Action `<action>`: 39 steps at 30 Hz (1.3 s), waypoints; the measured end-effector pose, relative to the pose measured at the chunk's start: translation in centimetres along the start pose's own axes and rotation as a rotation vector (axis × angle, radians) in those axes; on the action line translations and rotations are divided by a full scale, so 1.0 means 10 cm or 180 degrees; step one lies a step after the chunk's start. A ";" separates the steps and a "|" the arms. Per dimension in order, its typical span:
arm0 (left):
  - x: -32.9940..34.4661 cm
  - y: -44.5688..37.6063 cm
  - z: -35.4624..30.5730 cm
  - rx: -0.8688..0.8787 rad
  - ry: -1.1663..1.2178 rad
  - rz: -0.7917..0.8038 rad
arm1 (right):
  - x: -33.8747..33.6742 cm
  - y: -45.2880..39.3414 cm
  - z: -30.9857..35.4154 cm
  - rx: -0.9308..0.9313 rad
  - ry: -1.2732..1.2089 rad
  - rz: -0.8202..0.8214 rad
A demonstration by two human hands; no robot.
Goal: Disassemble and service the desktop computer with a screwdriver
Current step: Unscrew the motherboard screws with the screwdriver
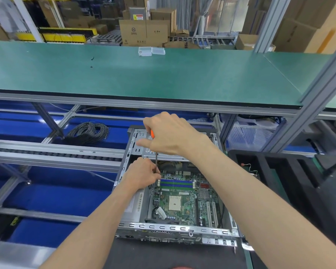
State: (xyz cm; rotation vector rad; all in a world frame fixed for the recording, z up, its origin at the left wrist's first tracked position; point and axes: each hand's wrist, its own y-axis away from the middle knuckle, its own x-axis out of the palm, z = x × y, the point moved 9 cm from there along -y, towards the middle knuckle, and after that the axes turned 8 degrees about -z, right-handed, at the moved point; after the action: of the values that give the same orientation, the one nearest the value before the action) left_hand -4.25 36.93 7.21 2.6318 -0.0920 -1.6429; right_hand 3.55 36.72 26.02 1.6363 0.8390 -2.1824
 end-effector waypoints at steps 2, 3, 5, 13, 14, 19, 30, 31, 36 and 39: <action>0.01 0.00 0.01 0.0013 0.0059 0.0000 | 0.00 -0.02 -0.01 0.0067 0.0269 -0.0072; 0.01 -0.01 0.02 0.0022 0.0076 0.0003 | 0.02 -0.03 0.02 -0.0006 0.0214 -0.0059; 0.01 0.00 0.02 0.0031 0.0102 0.0006 | 0.06 -0.04 0.07 -0.0220 0.0024 0.0084; 0.02 -0.03 0.03 0.0015 0.0124 0.0007 | -0.01 -0.01 0.04 -0.0082 0.0124 -0.0052; 0.02 -0.03 0.03 -0.0002 0.0114 0.0015 | 0.00 -0.01 0.04 -0.0053 0.0336 -0.0126; 0.03 -0.03 0.03 0.0005 0.0010 0.0059 | 0.07 0.00 0.10 -0.0278 -0.0520 -0.0003; 0.07 -0.06 0.05 0.0028 0.0014 0.0117 | 0.92 0.45 -0.34 0.1041 -0.1905 -0.0338; 0.06 -0.07 0.05 0.0054 -0.0016 0.0081 | 1.06 0.49 -0.37 0.1146 -0.1913 -0.0280; 0.04 -0.06 0.04 0.0058 -0.0207 0.0020 | 1.44 0.61 -0.46 0.1364 -0.1831 -0.0185; 0.03 -0.07 0.05 0.0112 -0.0268 0.0045 | 1.53 0.60 -0.54 0.1442 -0.1638 -0.0040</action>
State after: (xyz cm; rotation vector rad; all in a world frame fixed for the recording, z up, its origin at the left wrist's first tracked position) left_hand -4.52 37.57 6.66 2.5803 -0.1430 -1.7637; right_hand 6.22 36.95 8.89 1.1187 0.2195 -2.7597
